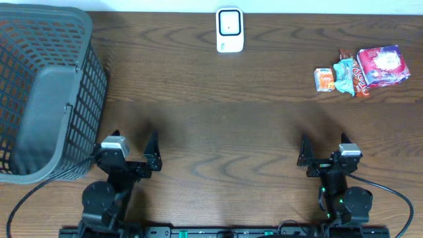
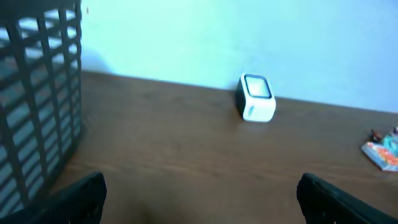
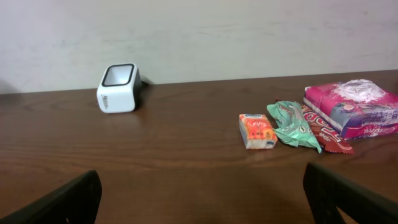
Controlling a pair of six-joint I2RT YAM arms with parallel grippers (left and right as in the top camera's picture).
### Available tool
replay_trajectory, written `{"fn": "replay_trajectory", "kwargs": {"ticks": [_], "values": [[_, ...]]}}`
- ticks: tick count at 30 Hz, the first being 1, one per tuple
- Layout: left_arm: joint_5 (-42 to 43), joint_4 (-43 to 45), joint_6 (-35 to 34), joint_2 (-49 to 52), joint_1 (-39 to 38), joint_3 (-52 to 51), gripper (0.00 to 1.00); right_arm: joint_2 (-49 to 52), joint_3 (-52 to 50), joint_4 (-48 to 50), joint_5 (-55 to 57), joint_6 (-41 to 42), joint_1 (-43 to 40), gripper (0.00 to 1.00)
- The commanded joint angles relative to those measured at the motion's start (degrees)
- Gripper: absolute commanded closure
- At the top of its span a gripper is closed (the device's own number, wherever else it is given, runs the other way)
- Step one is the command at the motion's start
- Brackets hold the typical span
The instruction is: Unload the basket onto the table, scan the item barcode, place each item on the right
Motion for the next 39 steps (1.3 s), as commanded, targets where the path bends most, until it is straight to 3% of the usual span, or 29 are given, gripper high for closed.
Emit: {"fn": "replay_trajectory", "kwargs": {"ticks": [1,10,19,24,39], "values": [[0.1,0.7,2.9,-2.3,0.2,-0.7,0.02,-0.4,-0.1,-0.2,0.0,-0.9,-0.2,0.01],[0.1,1.4,4.2,-7.7,0.2,-3.7,0.02,-0.4,-0.1,-0.2,0.0,-0.9,-0.2,0.01],[3.6,18.9,4.2,-8.9,0.6,-12.9,0.02,-0.4,-0.1,-0.2,0.0,-0.9,-0.2,0.01],[3.5,24.0,4.7,-8.9,0.6,-16.5,0.02,-0.4,-0.1,-0.2,0.0,-0.9,-0.2,0.01],[3.5,9.2,7.9,-8.9,3.4,-16.4,0.02,-0.4,-0.1,-0.2,0.0,-0.9,-0.2,0.01]]}}
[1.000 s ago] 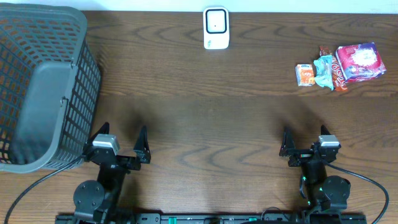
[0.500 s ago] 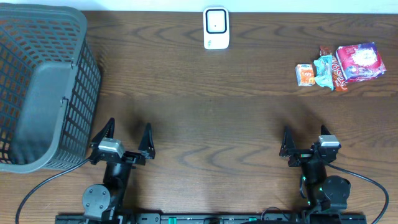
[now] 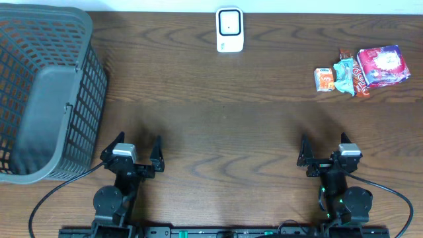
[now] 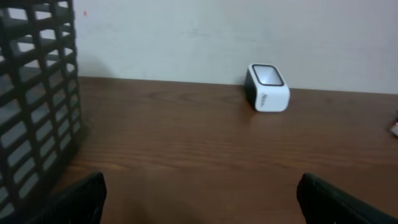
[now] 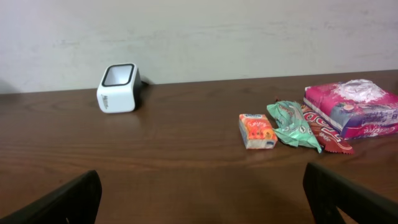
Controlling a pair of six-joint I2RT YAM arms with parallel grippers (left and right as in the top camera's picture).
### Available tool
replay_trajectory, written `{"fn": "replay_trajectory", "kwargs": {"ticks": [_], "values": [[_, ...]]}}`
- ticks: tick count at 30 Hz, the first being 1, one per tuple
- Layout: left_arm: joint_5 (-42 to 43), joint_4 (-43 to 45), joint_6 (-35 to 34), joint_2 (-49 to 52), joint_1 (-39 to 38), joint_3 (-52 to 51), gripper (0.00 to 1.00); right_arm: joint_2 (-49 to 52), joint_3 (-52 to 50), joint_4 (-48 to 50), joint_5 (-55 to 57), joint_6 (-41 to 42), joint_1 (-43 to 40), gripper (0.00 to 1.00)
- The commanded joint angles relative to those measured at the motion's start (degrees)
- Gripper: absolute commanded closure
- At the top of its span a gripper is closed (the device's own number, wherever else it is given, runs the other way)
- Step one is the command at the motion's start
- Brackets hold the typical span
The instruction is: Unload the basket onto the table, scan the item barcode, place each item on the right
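Note:
The white barcode scanner (image 3: 229, 30) stands at the table's far edge, also in the left wrist view (image 4: 268, 96) and the right wrist view (image 5: 117, 88). The items lie at the far right: a small orange pack (image 3: 324, 80) (image 5: 257, 130), a green wrapper (image 3: 344, 74) (image 5: 293, 124), a red-brown bar (image 3: 357, 83) and a pink pack (image 3: 382, 66) (image 5: 351, 109). My left gripper (image 3: 135, 153) (image 4: 199, 202) sits open and empty near the front edge. My right gripper (image 3: 322, 153) (image 5: 202, 199) is open and empty too, well short of the items.
A tall grey mesh basket (image 3: 39, 92) (image 4: 34, 106) fills the left side of the table, close beside my left gripper. The brown wooden table (image 3: 225, 125) ends at a pale wall behind the scanner.
My left gripper has shifted slightly right and now points straight ahead; the basket fills less of its view. It stays open. The right arm and the items have not moved.

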Motion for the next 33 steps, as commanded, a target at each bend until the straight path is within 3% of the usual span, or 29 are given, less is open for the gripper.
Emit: {"fn": "replay_trajectory", "kwargs": {"ticks": [1,33], "values": [[0.3,-3.3,2.3,-0.5,0.4,-0.2,0.02,-0.4,-0.1,-0.2,0.0,-0.9,-0.2,0.01],[-1.9,-4.4,3.5,-0.5,0.4,-0.2,0.02,-0.4,-0.1,-0.2,0.0,-0.9,-0.2,0.01]]}}
